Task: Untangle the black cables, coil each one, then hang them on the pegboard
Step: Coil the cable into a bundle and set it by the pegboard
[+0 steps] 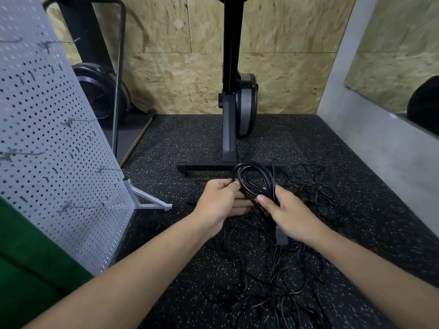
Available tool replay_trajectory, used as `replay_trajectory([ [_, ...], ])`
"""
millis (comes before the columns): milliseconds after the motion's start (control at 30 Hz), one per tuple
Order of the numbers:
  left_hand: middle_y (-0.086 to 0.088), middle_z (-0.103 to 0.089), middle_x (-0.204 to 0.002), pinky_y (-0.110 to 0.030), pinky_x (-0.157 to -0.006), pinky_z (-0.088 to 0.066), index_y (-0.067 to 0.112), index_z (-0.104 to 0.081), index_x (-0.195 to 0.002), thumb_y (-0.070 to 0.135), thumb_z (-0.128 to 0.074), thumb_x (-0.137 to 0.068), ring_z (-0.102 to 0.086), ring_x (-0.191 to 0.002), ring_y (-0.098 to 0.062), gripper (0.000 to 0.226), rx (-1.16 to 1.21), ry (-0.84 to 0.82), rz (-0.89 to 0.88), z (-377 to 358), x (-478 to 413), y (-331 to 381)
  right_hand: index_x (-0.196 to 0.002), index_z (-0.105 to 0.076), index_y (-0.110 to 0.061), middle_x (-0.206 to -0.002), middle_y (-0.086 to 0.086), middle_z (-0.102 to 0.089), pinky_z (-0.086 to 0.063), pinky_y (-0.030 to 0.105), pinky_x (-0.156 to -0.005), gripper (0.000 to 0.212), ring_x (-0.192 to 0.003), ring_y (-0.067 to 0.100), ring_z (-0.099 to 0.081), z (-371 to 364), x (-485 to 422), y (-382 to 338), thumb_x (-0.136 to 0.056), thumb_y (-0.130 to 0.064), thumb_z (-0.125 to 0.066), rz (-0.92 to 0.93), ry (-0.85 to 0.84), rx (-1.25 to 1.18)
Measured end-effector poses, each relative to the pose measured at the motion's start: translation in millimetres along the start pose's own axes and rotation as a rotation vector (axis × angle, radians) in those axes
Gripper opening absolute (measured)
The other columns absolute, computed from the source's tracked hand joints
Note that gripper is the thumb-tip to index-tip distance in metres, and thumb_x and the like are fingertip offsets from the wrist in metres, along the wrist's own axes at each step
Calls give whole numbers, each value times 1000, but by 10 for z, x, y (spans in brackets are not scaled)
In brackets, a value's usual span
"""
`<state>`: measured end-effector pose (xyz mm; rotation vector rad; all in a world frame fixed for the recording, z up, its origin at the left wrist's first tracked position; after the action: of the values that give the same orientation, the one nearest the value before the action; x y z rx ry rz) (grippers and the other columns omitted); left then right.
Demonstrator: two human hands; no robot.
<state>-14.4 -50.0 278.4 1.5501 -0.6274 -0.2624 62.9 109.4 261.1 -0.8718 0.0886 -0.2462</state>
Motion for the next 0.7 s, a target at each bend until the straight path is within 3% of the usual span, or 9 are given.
replay_trajectory([
  [67,-13,-80,-94,-37,-78,-65,2,-74,-108,18,-44,-112,-79,-89,-28,33,-39,39,13,10,-26,-60,-121,-60,-26,-110,-7,-71,-54,40,-97,27,-102,10,-67,-28,-7,4,-106,-46,-50,-17,-45,64],
  [133,-11,-81,-94,-46,-92,-62,7,-76,-102,24,-47,-110,-77,-94,-31,34,-154,95,-1,56,-98,-144,-113,-62,-21,-97,-6,-75,-57,30,-88,23,-88,3,-71,-45,1,-51,-107,-41,-52,-37,-67,45],
  [233,-3,-81,-96,-50,-104,-54,14,-78,-98,30,-49,-108,-76,-100,-24,34,-320,101,-5,109,-147,-174,-98,-62,-18,-84,-5,-73,-57,37,-85,23,-78,9,-70,-60,-1,-27,-107,-38,-53,-71,-81,-2],
  [333,3,-80,-109,-40,-106,-53,21,-76,-112,21,-50,-107,-73,-109,-15,26,-259,-84,6,149,-141,-111,-99,-67,-23,-89,-3,-72,-58,48,-90,20,-86,17,-70,-32,-1,13,-105,-40,-58,-108,-47,-155],
  [400,8,-75,-123,-38,-107,-51,30,-66,-125,21,-52,-98,-68,-118,-9,32,-224,-222,12,184,-95,-96,-109,-69,-15,-91,1,-71,-61,45,-90,22,-85,18,-70,4,-13,-28,-106,-34,-59,-131,-32,-397],
  [467,12,-67,-137,-38,-113,-47,38,-60,-132,23,-52,-87,-60,-128,-4,48,-407,-355,-9,215,-94,-207,-108,-65,-4,-80,1,-61,-60,39,-83,22,-72,15,-63,54,10,-140,-105,-25,-58,-118,-59,-690],
  [533,13,-56,-149,-36,-119,-39,48,-56,-134,20,-58,-91,-49,-139,-3,52,-633,-496,-36,172,-67,-360,-108,-62,-3,-74,1,-58,-57,37,-74,22,-65,16,-59,104,55,-243,-101,-23,-60,-94,-105,-912],
  [600,10,-53,-152,-33,-122,-35,41,-57,-135,19,-65,-98,-44,-143,-4,44,-811,-524,-142,126,-74,-500,-107,-61,-5,-73,2,-57,-55,40,-72,23,-63,17,-61,143,77,-277,-98,-25,-62,-110,-134,-1011],
  [700,6,-45,-161,-37,-127,-26,28,-65,-121,28,-64,-103,-29,-154,-9,17,-976,-435,-389,178,-202,-582,-108,-63,-5,-74,2,-55,-54,41,-77,24,-60,15,-57,218,81,-280,-95,-26,-63,-113,-85,-1000],
])
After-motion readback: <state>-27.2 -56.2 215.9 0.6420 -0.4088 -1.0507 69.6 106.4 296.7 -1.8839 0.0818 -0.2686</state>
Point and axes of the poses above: each hand's wrist, its own x-axis away from the middle knuckle, its own z-axis out of the back of the hand, y = z × x, the point moved 1 cm from there along -x, towards the middle knuckle
